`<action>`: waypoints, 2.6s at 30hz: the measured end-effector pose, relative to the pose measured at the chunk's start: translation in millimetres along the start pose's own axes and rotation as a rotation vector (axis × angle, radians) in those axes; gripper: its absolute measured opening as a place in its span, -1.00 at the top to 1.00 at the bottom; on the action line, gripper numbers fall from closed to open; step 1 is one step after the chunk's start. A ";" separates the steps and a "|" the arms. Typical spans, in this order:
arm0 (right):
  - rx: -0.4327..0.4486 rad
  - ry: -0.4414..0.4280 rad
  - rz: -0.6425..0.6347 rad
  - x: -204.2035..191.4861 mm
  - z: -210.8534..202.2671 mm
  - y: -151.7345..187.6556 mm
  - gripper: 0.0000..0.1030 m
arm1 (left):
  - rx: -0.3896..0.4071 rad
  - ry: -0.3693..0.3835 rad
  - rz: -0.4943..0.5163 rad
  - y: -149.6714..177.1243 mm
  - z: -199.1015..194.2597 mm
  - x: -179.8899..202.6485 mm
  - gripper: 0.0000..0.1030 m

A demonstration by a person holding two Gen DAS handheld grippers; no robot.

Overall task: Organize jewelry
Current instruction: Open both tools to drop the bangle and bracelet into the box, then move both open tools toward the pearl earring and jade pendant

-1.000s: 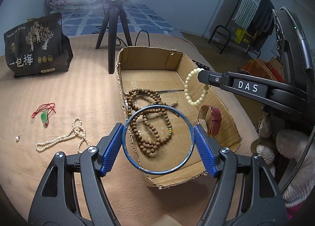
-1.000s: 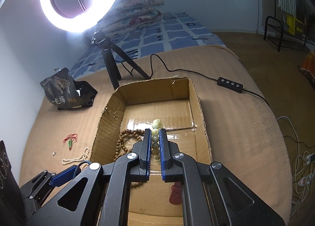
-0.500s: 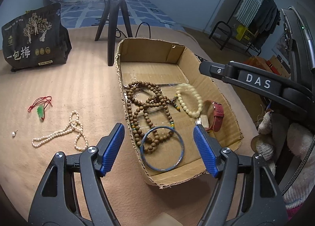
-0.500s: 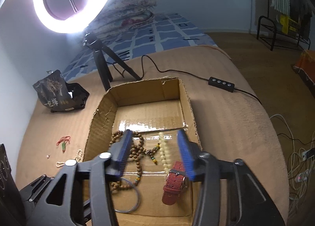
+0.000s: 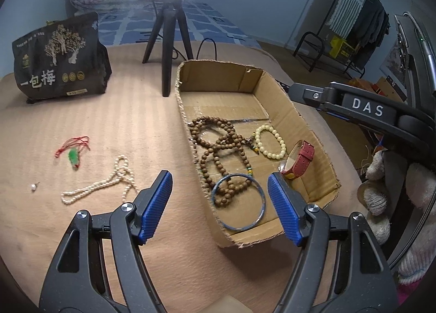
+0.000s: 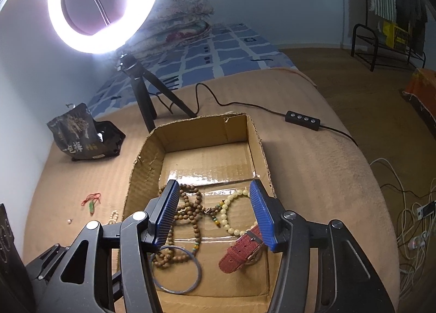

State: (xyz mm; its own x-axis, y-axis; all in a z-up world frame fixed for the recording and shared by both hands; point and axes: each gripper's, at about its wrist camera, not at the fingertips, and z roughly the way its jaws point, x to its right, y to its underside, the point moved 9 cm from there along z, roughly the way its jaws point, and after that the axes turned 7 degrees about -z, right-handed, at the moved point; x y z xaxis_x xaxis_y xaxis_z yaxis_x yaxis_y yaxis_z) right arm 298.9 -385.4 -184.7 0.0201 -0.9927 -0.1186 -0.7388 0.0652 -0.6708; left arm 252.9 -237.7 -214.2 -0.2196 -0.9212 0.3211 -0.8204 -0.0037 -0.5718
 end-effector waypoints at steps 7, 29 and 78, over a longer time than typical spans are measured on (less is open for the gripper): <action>0.022 -0.013 -0.010 -12.1 -14.2 -2.0 -0.02 | 0.031 -0.041 0.003 -8.4 -21.4 -25.3 -0.45; 0.053 -0.107 -0.095 -101.2 -24.5 -8.7 -0.25 | 0.103 -0.290 -0.015 -26.0 -99.4 -199.3 -0.45; -0.249 -0.221 -0.376 -257.4 135.4 66.8 0.05 | -0.064 -0.185 -0.003 12.7 -15.8 -258.0 0.38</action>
State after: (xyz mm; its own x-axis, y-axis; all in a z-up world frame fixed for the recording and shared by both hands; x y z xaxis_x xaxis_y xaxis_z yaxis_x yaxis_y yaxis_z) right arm 335.6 -111.8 -298.1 0.4383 -0.8959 -0.0729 -0.7906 -0.3457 -0.5055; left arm 290.8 6.0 -292.4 -0.1210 -0.9771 0.1752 -0.8543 0.0126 -0.5196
